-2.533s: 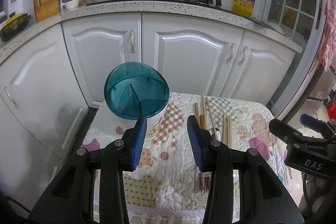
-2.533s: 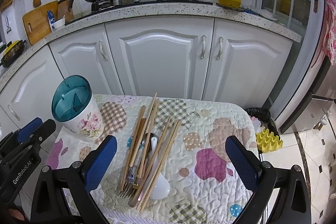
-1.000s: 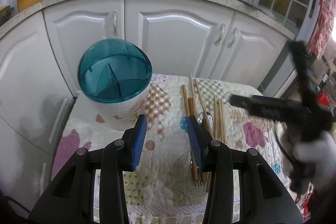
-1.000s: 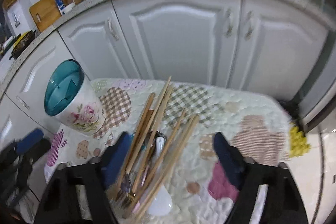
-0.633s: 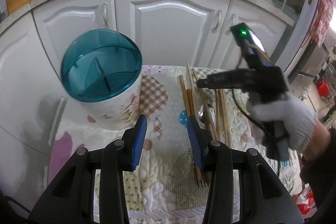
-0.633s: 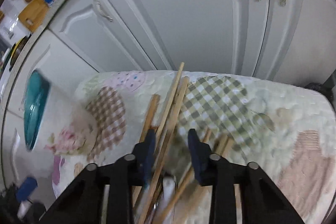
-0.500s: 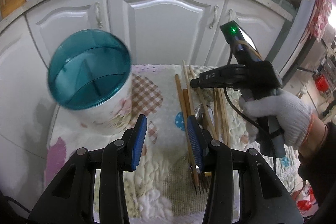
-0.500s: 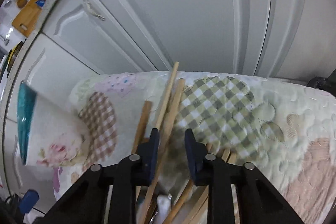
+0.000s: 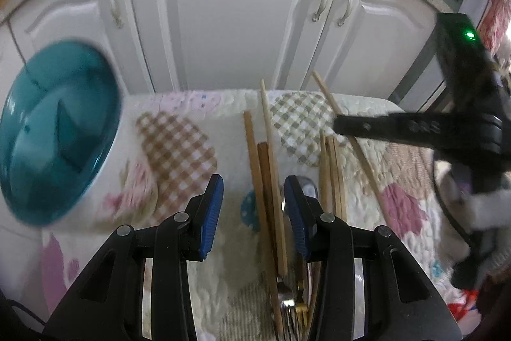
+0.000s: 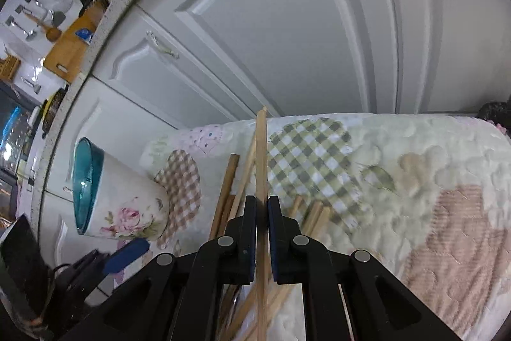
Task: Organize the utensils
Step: 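Grasp a wooden chopstick with the right gripper while the left grasps another chopstick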
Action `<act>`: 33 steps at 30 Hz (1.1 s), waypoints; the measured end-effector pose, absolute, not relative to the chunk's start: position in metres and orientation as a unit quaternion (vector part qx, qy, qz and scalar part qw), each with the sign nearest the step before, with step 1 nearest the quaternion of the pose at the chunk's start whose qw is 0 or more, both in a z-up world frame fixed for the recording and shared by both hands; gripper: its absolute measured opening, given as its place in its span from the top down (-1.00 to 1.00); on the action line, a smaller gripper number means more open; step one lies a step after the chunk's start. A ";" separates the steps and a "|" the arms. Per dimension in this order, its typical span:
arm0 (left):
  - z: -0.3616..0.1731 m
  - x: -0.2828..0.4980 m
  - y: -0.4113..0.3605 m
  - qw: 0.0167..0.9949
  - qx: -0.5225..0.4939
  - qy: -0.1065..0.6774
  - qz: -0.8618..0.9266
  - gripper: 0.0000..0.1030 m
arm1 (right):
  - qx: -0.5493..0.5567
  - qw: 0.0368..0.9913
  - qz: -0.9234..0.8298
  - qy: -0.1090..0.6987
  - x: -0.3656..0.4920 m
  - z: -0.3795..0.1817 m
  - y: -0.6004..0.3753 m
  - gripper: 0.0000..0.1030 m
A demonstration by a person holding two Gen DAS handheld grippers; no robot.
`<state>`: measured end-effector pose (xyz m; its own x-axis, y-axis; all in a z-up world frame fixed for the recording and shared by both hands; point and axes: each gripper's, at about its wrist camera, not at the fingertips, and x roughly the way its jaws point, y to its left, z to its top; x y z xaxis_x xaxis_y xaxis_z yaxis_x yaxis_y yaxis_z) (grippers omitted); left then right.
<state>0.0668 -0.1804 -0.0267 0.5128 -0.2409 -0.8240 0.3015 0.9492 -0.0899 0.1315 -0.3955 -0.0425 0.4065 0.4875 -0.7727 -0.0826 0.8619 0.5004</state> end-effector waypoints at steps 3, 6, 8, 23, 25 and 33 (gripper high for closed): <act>-0.028 0.080 -0.193 0.869 0.046 0.470 -0.148 0.25 | 0.205 0.817 0.166 0.513 0.123 -0.042 -0.409 0.88; -0.033 0.096 -0.204 0.869 0.059 0.473 -0.133 0.25 | 0.205 0.818 0.163 0.512 0.117 -0.045 -0.416 0.87; -0.039 0.109 -0.212 0.866 0.067 0.479 -0.126 0.26 | 0.208 0.818 0.162 0.512 0.115 -0.047 -0.418 0.87; -0.091 0.174 -0.228 0.825 0.088 0.547 -0.111 0.41 | 0.232 0.816 0.176 0.499 0.097 -0.047 -0.435 0.88; -0.094 0.176 -0.229 0.827 0.086 0.543 -0.116 0.52 | 0.235 0.816 0.179 0.497 0.095 -0.047 -0.436 0.88; -0.068 0.156 -0.215 0.839 0.041 0.521 -0.149 0.88 | 0.225 0.826 0.179 0.486 0.086 -0.038 -0.426 0.88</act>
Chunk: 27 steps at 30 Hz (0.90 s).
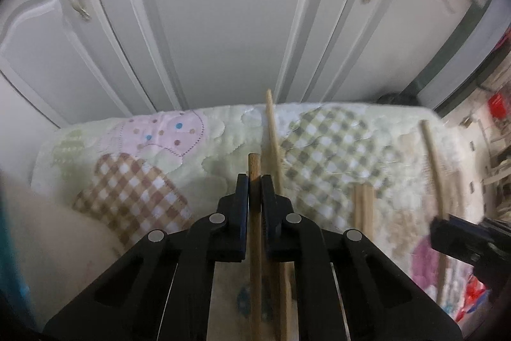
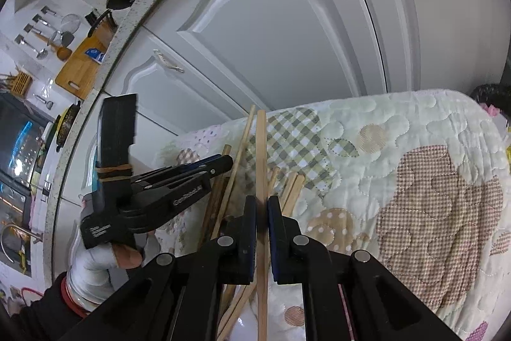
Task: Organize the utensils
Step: 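Grasp a wooden chopstick with the right gripper while the left grasps another chopstick, then carry both chopsticks over the teal holder and open both grippers to drop them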
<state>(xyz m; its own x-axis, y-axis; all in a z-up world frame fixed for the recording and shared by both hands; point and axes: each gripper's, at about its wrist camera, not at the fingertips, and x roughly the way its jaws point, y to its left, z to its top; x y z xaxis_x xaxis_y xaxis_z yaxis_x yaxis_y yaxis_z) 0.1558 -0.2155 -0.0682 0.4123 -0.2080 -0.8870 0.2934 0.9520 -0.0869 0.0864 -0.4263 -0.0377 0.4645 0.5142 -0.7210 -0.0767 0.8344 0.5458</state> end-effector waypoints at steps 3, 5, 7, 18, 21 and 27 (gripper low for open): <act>-0.043 0.136 -0.201 0.851 0.019 0.497 -0.170 0.88 | 0.225 0.829 0.184 0.478 0.082 -0.029 -0.422 0.88; -0.028 0.121 -0.191 0.856 0.010 0.484 -0.181 0.88 | 0.225 0.830 0.188 0.474 0.079 -0.025 -0.419 0.88; -0.016 0.107 -0.179 0.859 0.000 0.475 -0.191 0.88 | 0.227 0.830 0.193 0.471 0.075 -0.022 -0.415 0.88; 0.057 0.039 -0.110 0.884 -0.040 0.414 -0.213 0.88 | 0.230 0.832 0.233 0.449 0.061 0.009 -0.381 0.88; 0.083 0.027 -0.086 0.892 -0.059 0.393 -0.215 0.88 | 0.227 0.833 0.251 0.438 0.059 0.022 -0.367 0.88; 0.141 0.013 -0.043 0.912 -0.079 0.341 -0.213 0.88 | 0.222 0.837 0.296 0.403 0.069 0.055 -0.324 0.88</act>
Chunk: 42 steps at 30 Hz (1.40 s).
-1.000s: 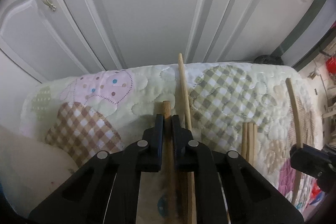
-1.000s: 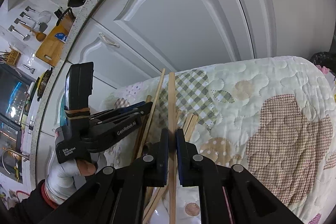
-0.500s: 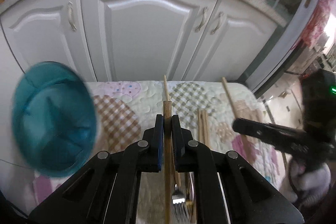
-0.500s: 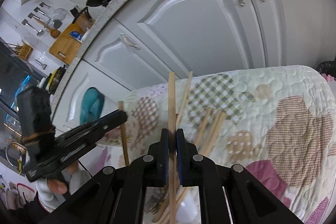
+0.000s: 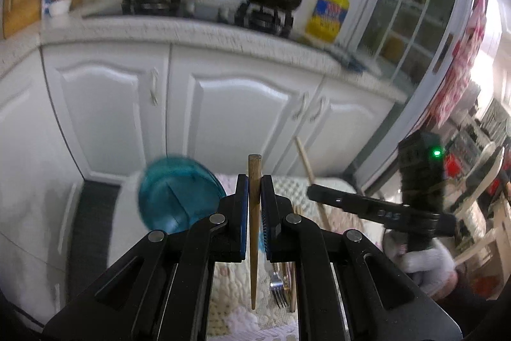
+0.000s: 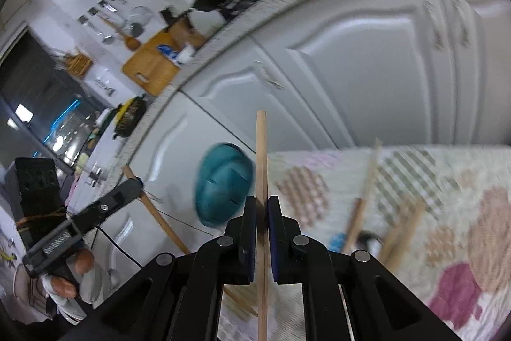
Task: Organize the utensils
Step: 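Carry both chopsticks over the teal holder and open both grippers to drop them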
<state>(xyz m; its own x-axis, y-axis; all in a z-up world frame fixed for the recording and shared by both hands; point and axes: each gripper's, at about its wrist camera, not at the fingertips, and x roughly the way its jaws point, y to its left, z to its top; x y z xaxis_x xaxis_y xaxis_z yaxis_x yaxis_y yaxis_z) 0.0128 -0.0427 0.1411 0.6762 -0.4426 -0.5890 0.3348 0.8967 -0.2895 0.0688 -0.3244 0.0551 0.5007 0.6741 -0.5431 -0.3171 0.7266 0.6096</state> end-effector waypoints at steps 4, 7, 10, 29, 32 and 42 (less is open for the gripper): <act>0.172 0.016 -0.019 0.927 -0.079 0.312 -0.195 0.88 | 0.224 0.847 0.314 0.366 0.086 0.079 -0.296 0.88; 0.190 0.025 -0.003 0.943 -0.077 0.278 -0.164 0.88 | 0.225 0.854 0.319 0.344 0.103 0.091 -0.278 0.88; 0.198 0.037 0.006 0.956 -0.069 0.251 -0.135 0.88 | 0.215 0.867 0.317 0.320 0.123 0.101 -0.255 0.88; 0.109 0.103 0.007 0.951 -0.049 0.295 -0.080 0.88 | 0.108 0.914 0.282 0.269 0.189 0.054 -0.188 0.88; 0.095 0.104 0.005 0.946 -0.057 0.310 -0.079 0.88 | 0.098 0.909 0.289 0.284 0.179 0.051 -0.194 0.88; 0.073 0.096 0.007 0.936 -0.069 0.340 -0.054 0.84 | 0.090 0.878 0.298 0.365 0.159 0.030 -0.201 0.57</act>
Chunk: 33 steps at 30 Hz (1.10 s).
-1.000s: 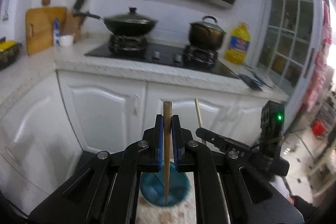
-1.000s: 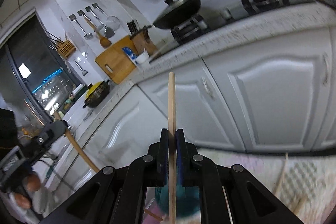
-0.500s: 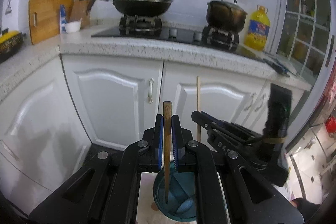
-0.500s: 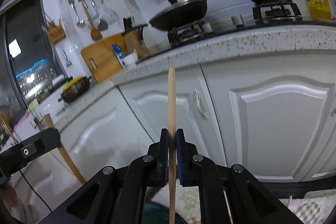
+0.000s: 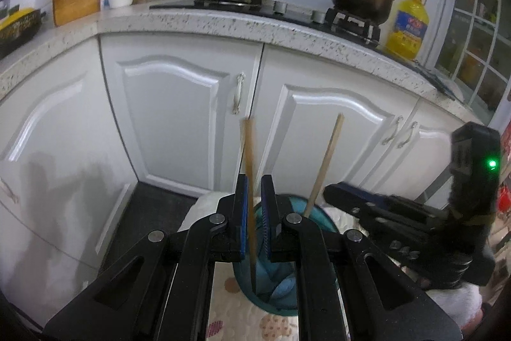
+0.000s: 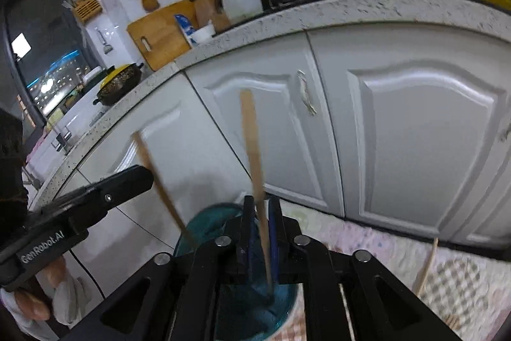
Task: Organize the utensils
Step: 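Carry both chopsticks over the teal holder and open both grippers to drop them, then move both open grippers back to the chopstick pile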
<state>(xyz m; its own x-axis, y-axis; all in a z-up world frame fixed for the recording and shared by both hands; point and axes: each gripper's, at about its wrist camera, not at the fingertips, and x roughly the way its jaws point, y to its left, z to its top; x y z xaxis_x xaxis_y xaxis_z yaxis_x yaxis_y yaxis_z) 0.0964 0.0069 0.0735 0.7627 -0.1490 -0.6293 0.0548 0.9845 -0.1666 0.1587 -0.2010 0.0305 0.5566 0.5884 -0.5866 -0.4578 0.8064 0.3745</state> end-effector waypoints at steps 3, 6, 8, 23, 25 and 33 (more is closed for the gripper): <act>0.072 0.090 0.008 0.936 -0.072 0.342 -0.053 0.67 | 0.104 0.879 0.290 0.364 0.152 0.033 -0.214 0.30; 0.073 0.083 0.008 0.936 -0.073 0.341 -0.053 0.59 | 0.100 0.880 0.285 0.366 0.145 0.037 -0.220 0.31; 0.073 0.078 0.006 0.936 -0.075 0.338 -0.054 0.53 | 0.099 0.881 0.284 0.367 0.140 0.039 -0.223 0.30; 0.061 0.043 -0.021 0.937 -0.057 0.337 -0.067 0.37 | 0.066 0.895 0.241 0.369 0.096 0.038 -0.234 0.21; 0.059 0.039 -0.025 0.937 -0.054 0.339 -0.068 0.37 | 0.064 0.897 0.234 0.369 0.092 0.039 -0.236 0.21; 0.056 0.027 -0.040 0.937 -0.049 0.338 -0.081 0.32 | 0.063 0.903 0.206 0.371 0.072 0.041 -0.253 0.16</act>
